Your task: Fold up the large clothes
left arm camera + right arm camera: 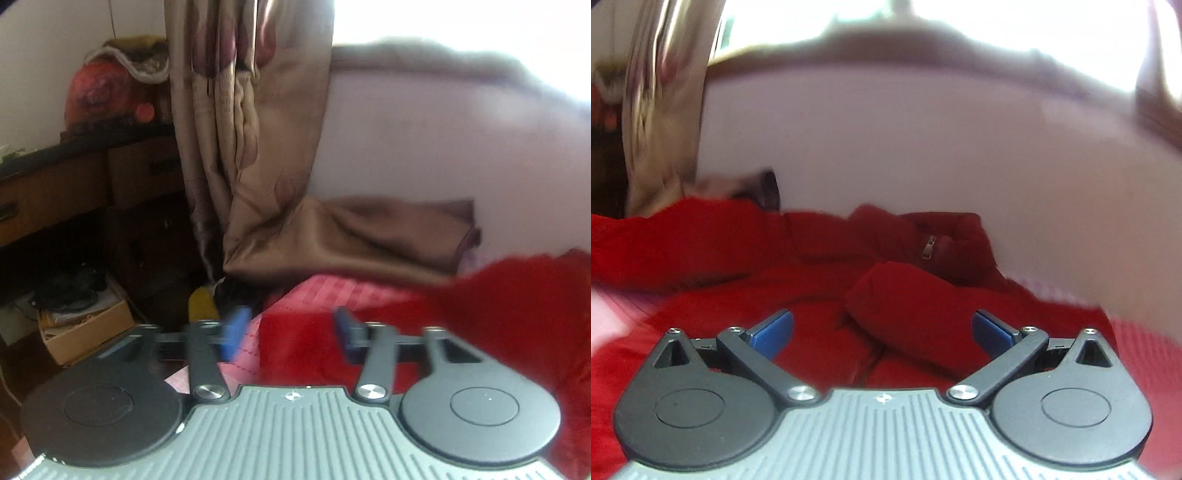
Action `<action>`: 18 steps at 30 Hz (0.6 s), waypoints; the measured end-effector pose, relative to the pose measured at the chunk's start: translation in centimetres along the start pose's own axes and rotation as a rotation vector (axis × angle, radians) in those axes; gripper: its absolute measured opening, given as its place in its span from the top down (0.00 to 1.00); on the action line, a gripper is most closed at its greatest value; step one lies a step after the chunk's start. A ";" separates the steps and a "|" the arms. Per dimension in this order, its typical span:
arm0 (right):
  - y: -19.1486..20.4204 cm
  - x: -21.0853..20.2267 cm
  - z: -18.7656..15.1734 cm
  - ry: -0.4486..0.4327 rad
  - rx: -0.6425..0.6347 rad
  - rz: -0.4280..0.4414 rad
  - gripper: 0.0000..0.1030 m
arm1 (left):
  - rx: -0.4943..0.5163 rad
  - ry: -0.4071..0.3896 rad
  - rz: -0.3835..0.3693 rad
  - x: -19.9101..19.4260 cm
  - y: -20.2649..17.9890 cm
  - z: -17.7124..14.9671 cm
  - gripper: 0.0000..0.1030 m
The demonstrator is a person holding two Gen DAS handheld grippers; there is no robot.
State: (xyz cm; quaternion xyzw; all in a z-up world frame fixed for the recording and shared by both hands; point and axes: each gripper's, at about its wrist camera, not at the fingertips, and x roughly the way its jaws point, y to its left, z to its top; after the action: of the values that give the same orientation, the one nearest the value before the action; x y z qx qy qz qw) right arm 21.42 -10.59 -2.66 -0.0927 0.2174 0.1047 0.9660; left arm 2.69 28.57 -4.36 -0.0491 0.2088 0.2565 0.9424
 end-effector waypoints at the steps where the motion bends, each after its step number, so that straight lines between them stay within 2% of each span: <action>1: 0.6 1.5 0.1 0.009 -0.033 -0.020 0.00 | 0.001 -0.018 -0.012 -0.7 -0.2 -0.1 0.23; 2: 1.1 2.9 0.3 0.018 -0.059 -0.033 0.00 | 0.006 -0.036 -0.027 -1.4 -0.7 -0.2 0.14; 4: 1.8 5.9 0.5 0.043 -0.108 -0.074 0.00 | 0.015 -0.080 -0.074 -3.2 -2.2 -0.1 0.10; 6: 1.8 8.8 0.6 0.099 -0.128 -0.119 0.00 | 0.013 -0.108 -0.164 -5.5 -3.7 -0.3 0.03; 7: 1.7 9.9 0.6 0.124 -0.143 -0.127 0.07 | 0.011 -0.113 -0.198 -6.0 -4.5 -0.6 0.01; 8: 1.4 10.7 0.5 0.136 -0.152 -0.141 0.18 | 0.008 -0.121 -0.222 -6.9 -5.1 -1.0 0.01; 9: 0.7 11.1 0.5 0.142 -0.144 -0.140 0.52 | 0.005 -0.124 -0.239 -7.6 -5.9 -1.3 0.01; 10: -0.2 11.1 0.5 0.149 -0.115 -0.143 0.74 | 0.003 -0.118 -0.266 -8.3 -6.6 -1.7 0.01; 11: -1.5 10.8 0.8 0.146 -0.074 -0.151 0.75 | 0.006 -0.108 -0.292 -8.6 -7.1 -2.1 0.01; 13: -5.1 8.5 1.2 0.077 -0.002 -0.183 0.75 | 0.027 -0.090 -0.315 -9.3 -8.3 -2.7 0.01; 16: -12.3 3.5 1.2 0.003 0.099 -0.281 0.76 | 0.052 -0.067 -0.362 -9.6 -9.1 -3.5 0.01; 18: -17.5 0.1 0.7 -0.015 0.161 -0.358 0.76 | 0.076 -0.057 -0.379 -9.9 -9.8 -3.9 0.01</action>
State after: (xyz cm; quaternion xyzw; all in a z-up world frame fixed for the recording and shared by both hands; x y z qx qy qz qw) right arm 26.02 -27.20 0.21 -0.0516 0.1978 -0.0856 0.9751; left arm -1.55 14.70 -3.90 -0.0445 0.1786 0.0679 0.9806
